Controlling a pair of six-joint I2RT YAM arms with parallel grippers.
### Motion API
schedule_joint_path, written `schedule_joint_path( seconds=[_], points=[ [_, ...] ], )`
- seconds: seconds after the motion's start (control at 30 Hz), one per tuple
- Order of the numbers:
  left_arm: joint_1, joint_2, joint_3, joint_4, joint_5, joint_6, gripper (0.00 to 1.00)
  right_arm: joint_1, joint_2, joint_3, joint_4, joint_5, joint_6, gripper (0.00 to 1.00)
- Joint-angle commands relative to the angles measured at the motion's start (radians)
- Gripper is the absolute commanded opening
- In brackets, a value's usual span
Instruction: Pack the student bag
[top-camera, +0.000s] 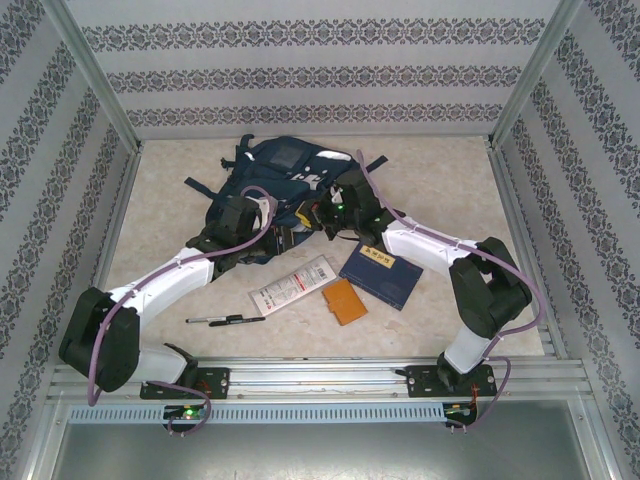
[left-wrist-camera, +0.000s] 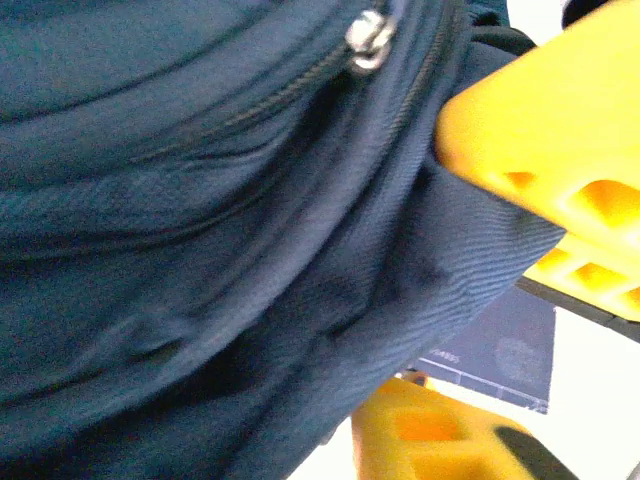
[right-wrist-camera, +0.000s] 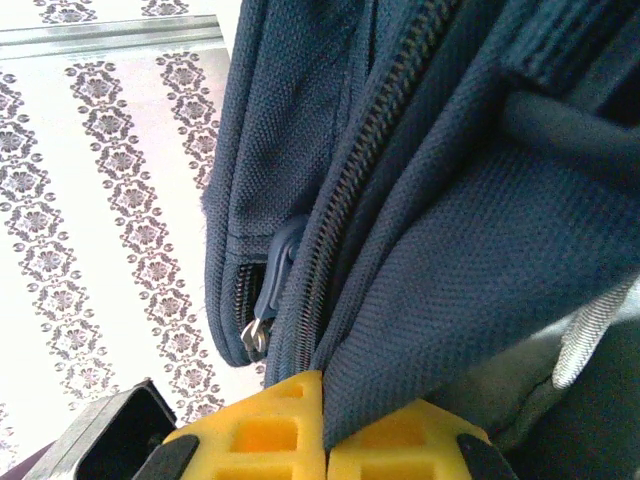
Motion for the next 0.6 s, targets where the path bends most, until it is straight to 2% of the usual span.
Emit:
schedule_joint_path(
  seconds=[0.0,0.1,0.23,0.47,0.57],
  points=[
    [-0.011,0.006,-0.009,0.115,0.005,0.056,0.11,0.046,-0.036,0.052,0.075,-0.066,0.011,0.0],
    [-0.01,-0.016,-0.03,0.146,0.036,0.09,0.01,0.045,-0.04,0.037,0.072,-0.064,0.008,0.0],
    [-0.009,-0.067,-0.062,0.135,0.037,0.138,0.0,0.021,-0.051,0.013,0.058,-0.063,-0.015,0.0],
    [0.006,-0.16,-0.091,-0.062,-0.133,0.222,0.0,-0.113,-0.067,-0.019,-0.027,-0.084,-0.13,0.0],
    [0.029,-0.194,-0.104,-0.114,-0.156,0.268,0.0,-0.187,-0.042,-0.024,-0.053,-0.109,-0.197,0.0]
  ],
)
